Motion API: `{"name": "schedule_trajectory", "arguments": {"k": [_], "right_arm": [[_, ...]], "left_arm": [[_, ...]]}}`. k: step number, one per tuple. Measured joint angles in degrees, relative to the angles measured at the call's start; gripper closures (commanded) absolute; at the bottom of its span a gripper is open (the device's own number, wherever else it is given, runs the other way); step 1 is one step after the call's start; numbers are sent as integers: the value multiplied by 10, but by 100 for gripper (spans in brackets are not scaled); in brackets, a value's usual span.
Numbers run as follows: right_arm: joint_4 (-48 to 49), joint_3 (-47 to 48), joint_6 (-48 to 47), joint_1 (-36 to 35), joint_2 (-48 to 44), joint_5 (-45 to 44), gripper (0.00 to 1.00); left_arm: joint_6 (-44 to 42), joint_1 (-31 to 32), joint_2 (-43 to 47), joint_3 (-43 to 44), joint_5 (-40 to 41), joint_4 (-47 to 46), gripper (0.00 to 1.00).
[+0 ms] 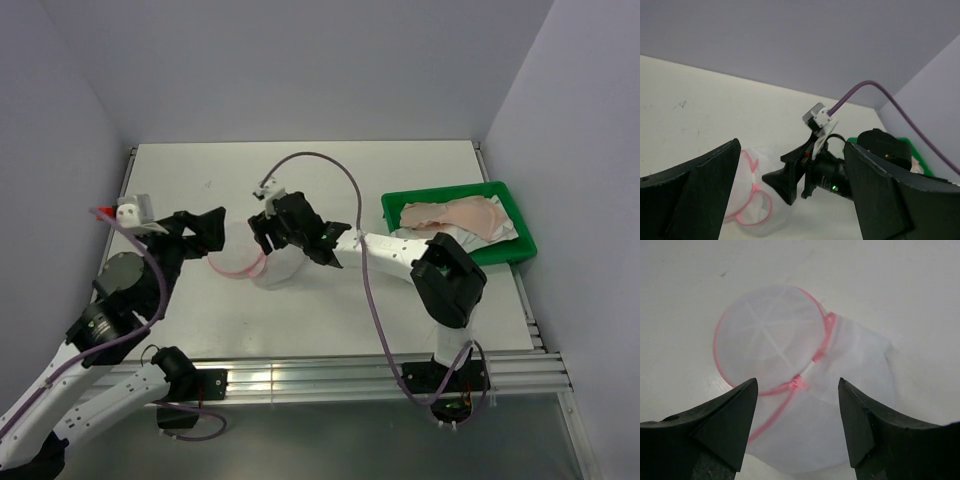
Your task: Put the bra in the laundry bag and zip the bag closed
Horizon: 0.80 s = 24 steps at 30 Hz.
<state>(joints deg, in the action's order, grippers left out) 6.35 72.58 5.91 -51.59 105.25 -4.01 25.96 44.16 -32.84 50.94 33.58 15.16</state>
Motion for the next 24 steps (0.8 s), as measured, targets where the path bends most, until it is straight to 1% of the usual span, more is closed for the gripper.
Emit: {"name": "schedule_trajectory", "arguments": {"k": [4, 6, 12, 14, 16, 20, 22, 24], "right_arm": [[-23, 77, -75, -39, 32, 34, 27], [-41, 125, -106, -58, 66, 56, 27], [-109, 280, -179, -103, 206, 77, 28], [-138, 326, -194, -110, 251, 68, 28], [-162, 370, -207, -116, 294, 42, 27], [-195, 423, -228, -122, 343, -11, 27], [-202, 437, -236, -123, 357, -33, 30], [-206, 438, -239, -123, 359, -51, 35]], "left_arm": [[-3, 0, 28, 30, 21, -4, 10], [-4, 0, 41, 35, 28, -9, 10], [-5, -1, 52, 33, 34, -8, 10], [-8, -1, 54, 30, 34, -9, 10], [-9, -1, 55, 27, 34, -10, 10], [-9, -1, 55, 21, 34, -9, 10], [-9, -1, 55, 17, 33, -8, 10], [-8, -1, 55, 15, 33, -7, 11]]}}
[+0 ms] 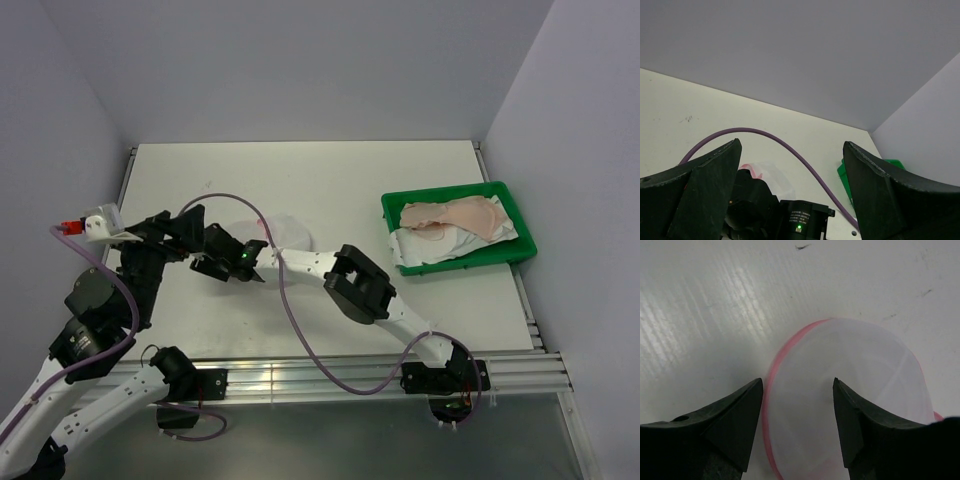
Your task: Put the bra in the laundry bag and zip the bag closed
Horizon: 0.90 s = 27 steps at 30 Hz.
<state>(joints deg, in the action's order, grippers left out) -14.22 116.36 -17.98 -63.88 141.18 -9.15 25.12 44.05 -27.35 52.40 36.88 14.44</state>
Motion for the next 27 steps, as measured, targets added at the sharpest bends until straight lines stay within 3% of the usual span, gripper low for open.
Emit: {"name": "schedule_trajectory", "arguments": {"k": [4, 8, 11, 12, 14, 18, 21, 22, 23, 25, 26, 27], "right_arm": [[0, 2, -8, 0, 8, -33, 48], [17, 7, -10, -1, 18, -54, 77], [25, 7, -7, -2, 19, -57, 71], [27, 7, -7, -2, 22, -58, 77], [31, 7, -10, -3, 26, -61, 100], [72, -9, 3, -4, 22, -66, 100], [138, -78, 20, -4, -4, -65, 96], [153, -96, 27, -4, -14, -61, 85], [162, -107, 36, -4, -21, -55, 65], [164, -108, 47, -4, -26, -39, 55], [163, -107, 51, -4, -27, -31, 45], [163, -107, 54, -4, -27, -24, 43]], "left_arm": [[0, -1, 0, -3, -1, -1, 11], [1, -1, -6, -5, -2, 0, 11], [3, -1, -11, -7, -2, 1, 11], [6, -1, -13, -7, -2, 1, 11], [11, -1, -14, -7, -3, 2, 11], [21, -2, -14, -14, -5, 4, 11], [31, -2, -14, -21, -6, 13, 11], [34, -2, -14, -23, -6, 14, 11], [37, -2, -14, -25, -6, 16, 11], [43, -2, -14, -27, -6, 22, 11], [46, -2, -14, -27, -6, 26, 11], [47, -2, -14, -27, -6, 28, 11]]}}
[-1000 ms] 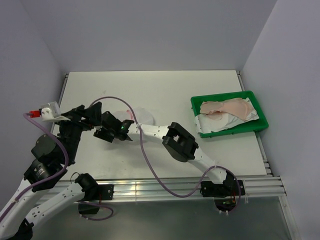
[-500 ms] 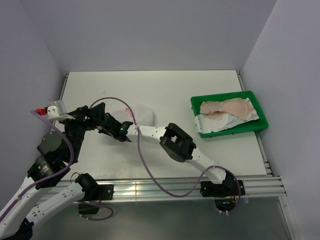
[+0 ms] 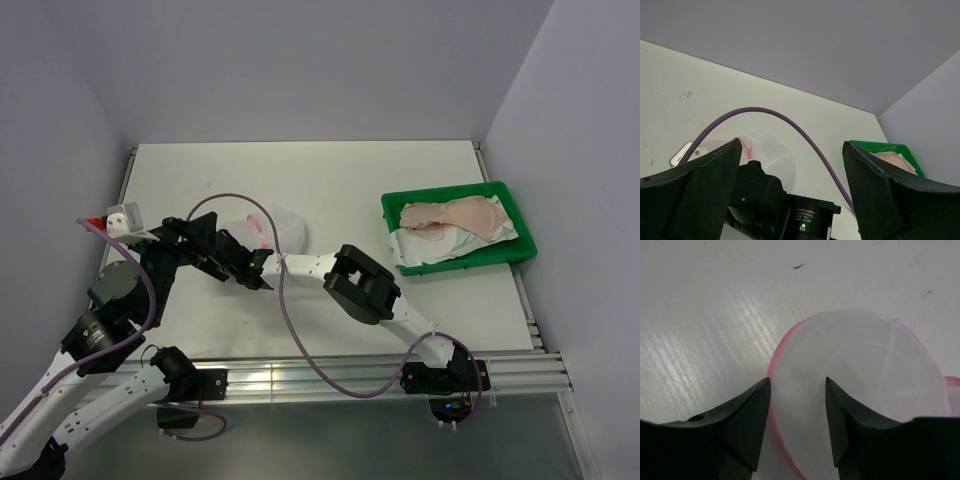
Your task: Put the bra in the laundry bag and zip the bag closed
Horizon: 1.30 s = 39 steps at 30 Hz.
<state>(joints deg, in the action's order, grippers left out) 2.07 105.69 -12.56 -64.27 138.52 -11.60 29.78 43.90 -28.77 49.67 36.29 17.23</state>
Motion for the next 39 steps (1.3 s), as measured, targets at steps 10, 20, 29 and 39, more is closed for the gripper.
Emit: {"name": "schedule_trajectory", "arguments": {"k": [10, 20, 29, 39], "right_arm": [[-3, -18, -2, -1, -1, 22, 83], [61, -79, 11, -11, -29, -14, 100], [191, -228, 171, 39, -212, 42, 100], [353, -355, 380, 156, -374, 119, 100]], "left_arm": [[0, 0, 1, -6, 0, 2, 11], [1, 0, 1, -9, 0, 3, 12], [22, 0, 0, -24, 0, 12, 14], [94, 0, 47, -75, -5, 44, 24]]}}
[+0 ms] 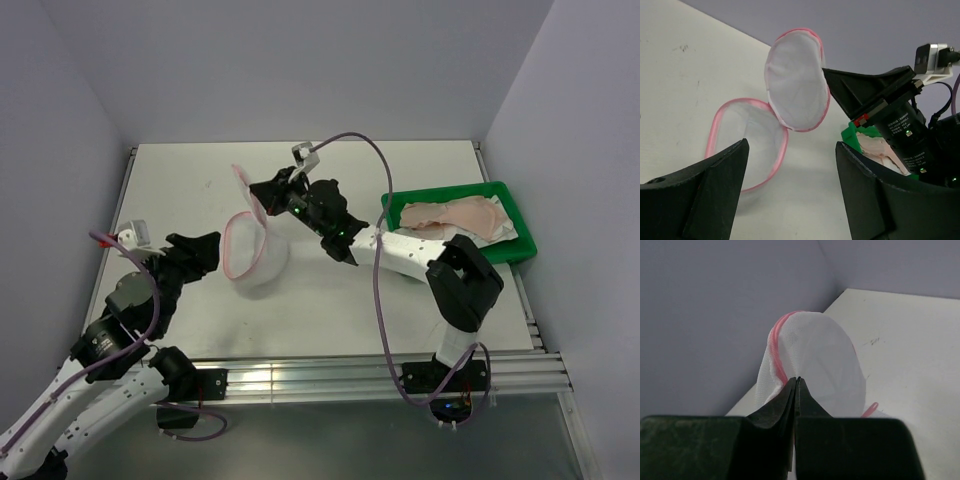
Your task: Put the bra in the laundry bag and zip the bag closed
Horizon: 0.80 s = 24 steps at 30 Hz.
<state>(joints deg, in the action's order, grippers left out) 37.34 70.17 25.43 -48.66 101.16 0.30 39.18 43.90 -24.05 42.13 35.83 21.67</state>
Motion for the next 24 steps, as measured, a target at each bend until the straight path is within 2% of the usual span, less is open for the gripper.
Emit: {"name": "schedule_trajectory", "arguments": {"k": [3, 4, 7, 13, 16, 21, 24], "right_arm": [[27, -38, 48, 16, -9, 20, 100], [35, -49, 62, 22, -9, 28, 100], [67, -85, 106, 34, -11, 52, 100], [103, -134, 156, 60, -40, 81, 100], [127, -150, 171, 72, -59, 94, 100], [156, -178, 187, 87, -74, 116, 100], [163, -192, 192, 93, -78, 128, 100]], "left_arm": [[38, 0, 8, -17, 1, 15, 21], [50, 0, 6, -25, 1, 20, 16], [79, -1, -17, -55, 2, 27, 9], [112, -21, -131, -148, -28, -2, 13], [112, -59, -167, -177, -59, -40, 21], [105, -150, -241, -181, -135, -135, 23], [101, -174, -290, -187, -165, -182, 26]]}}
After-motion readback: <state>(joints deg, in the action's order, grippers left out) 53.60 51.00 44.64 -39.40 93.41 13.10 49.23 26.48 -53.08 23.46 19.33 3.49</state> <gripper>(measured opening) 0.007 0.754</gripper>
